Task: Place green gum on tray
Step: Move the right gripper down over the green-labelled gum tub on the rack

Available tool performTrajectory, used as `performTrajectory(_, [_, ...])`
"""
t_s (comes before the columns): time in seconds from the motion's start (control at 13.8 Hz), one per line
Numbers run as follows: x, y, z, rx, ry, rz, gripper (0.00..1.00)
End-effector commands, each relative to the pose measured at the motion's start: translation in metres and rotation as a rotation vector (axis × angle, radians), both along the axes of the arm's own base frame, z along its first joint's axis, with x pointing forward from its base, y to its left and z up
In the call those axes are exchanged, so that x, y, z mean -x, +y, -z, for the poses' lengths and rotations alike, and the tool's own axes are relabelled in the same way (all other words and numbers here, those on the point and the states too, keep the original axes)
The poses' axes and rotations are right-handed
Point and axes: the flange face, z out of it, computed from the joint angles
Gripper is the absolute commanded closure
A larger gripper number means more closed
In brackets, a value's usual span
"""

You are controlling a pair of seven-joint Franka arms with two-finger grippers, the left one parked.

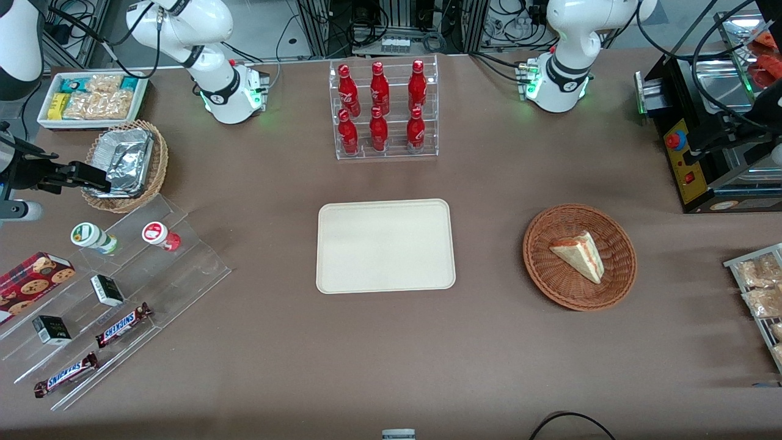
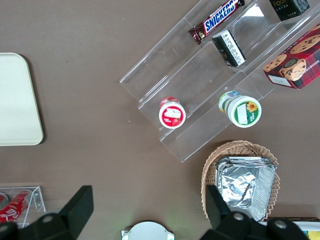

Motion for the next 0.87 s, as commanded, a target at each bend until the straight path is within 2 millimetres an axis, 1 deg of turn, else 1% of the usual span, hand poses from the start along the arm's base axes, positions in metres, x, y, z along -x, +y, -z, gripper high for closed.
performTrajectory(0.0, [-0.005, 0.001, -0.004, 0.008, -0.009, 0.014, 0.0])
performTrajectory(0.22, [-0.008, 0.001, 0.009, 0.007, -0.006, 0.012, 0.0])
performTrajectory(0.36, [-0.009, -0.001, 0.03, -0.006, -0.007, -0.005, 0.0])
performTrajectory(0.44, [-0.009, -0.003, 0.043, -0.015, 0.0, -0.058, 0.0])
performTrajectory(0.58, [-0.008, -0.011, 0.066, -0.027, -0.012, -0.111, 0.0])
performTrajectory(0.73, [-0.007, -0.026, 0.086, -0.031, -0.031, -0.149, 0.0])
performTrajectory(0.8, [-0.006, -0.03, 0.093, -0.039, -0.035, -0.196, 0.0])
